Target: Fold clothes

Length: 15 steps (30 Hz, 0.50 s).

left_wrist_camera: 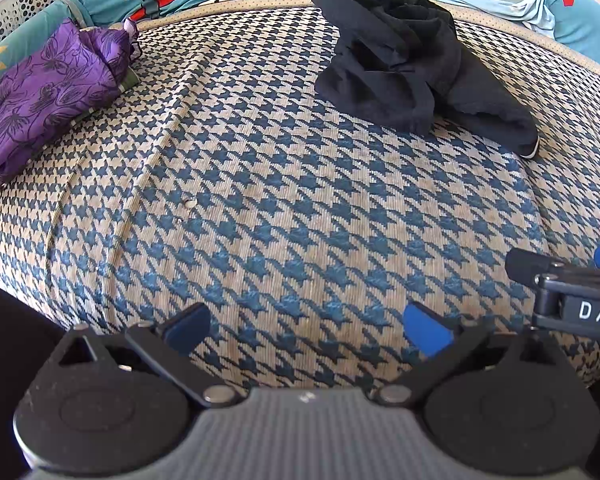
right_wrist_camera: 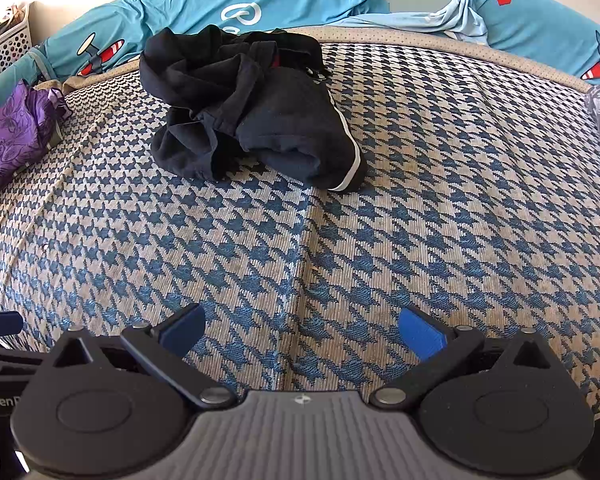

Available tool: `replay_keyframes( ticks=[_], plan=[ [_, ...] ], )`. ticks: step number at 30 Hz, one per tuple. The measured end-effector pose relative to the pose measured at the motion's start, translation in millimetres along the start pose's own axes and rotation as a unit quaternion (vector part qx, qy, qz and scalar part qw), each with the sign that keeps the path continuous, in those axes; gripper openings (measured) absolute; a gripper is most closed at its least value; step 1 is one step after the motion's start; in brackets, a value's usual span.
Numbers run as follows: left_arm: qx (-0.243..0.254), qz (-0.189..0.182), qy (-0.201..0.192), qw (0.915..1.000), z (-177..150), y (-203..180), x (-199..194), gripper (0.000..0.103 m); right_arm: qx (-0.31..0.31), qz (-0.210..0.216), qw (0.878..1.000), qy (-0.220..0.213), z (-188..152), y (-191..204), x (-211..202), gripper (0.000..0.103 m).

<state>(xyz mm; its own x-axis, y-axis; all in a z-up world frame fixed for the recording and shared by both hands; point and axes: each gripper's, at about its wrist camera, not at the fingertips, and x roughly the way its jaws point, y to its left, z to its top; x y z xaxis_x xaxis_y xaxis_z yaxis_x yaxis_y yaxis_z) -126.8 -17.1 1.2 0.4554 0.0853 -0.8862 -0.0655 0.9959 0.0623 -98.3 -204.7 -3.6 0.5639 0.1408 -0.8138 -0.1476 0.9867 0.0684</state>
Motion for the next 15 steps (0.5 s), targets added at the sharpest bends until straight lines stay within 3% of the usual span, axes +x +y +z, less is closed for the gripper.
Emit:
replay_keyframes(
  ticks=[15],
  plan=[
    [-0.001, 0.001, 0.001, 1.0000, -0.9, 0.9, 2.7, 0.103, 0.000, -0.002, 1.000, 0.001, -0.6, -0.8, 0.6, 0.103]
  ],
)
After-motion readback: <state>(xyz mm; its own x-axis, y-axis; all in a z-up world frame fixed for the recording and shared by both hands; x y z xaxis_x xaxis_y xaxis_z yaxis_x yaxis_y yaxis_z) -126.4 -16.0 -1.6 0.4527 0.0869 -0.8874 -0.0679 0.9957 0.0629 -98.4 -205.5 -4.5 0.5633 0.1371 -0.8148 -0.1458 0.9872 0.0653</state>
